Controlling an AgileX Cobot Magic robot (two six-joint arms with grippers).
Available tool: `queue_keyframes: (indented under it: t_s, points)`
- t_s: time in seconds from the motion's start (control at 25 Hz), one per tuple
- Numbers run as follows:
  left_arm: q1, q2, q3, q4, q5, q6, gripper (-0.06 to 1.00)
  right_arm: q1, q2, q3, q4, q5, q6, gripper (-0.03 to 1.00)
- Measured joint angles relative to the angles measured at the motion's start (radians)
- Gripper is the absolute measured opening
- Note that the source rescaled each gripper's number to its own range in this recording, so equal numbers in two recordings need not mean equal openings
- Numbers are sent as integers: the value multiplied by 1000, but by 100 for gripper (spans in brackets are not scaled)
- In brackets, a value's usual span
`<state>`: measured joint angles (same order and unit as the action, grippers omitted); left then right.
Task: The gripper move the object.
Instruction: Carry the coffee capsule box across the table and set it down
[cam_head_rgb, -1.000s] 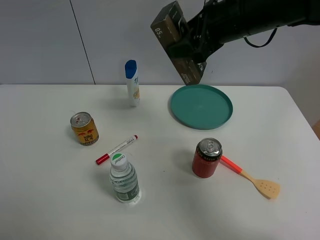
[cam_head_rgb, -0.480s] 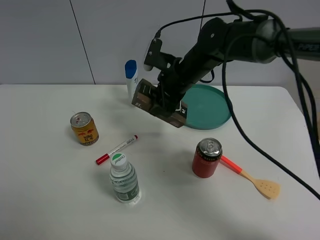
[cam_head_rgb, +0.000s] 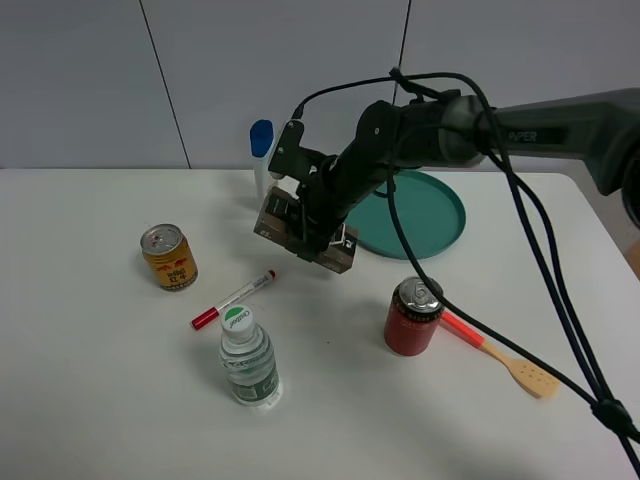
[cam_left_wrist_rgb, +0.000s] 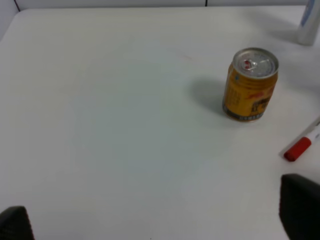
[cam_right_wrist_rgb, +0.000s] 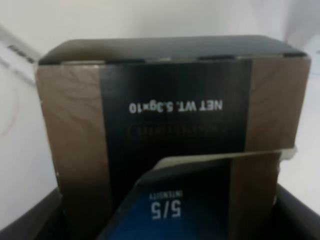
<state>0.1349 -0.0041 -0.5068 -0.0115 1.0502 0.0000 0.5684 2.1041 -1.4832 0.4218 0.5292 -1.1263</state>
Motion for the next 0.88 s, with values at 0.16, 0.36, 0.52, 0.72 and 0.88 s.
queue_keyframes:
  t_s: [0.16, 0.36, 0.52, 0.72, 0.88]
  points:
    - [0, 0, 0, 0, 0, 0, 100, 0, 39, 0, 0, -65, 1, 0]
    - [0, 0, 0, 0, 0, 0, 100, 0, 57, 0, 23, -94, 3, 0]
    - [0, 0, 0, 0, 0, 0, 100, 0, 57, 0, 31, -112, 11, 0]
    - [0, 0, 0, 0, 0, 0, 100, 0, 57, 0, 53, -112, 18, 0]
    - [0, 0, 0, 0, 0, 0, 100, 0, 57, 0, 56, -112, 59, 0]
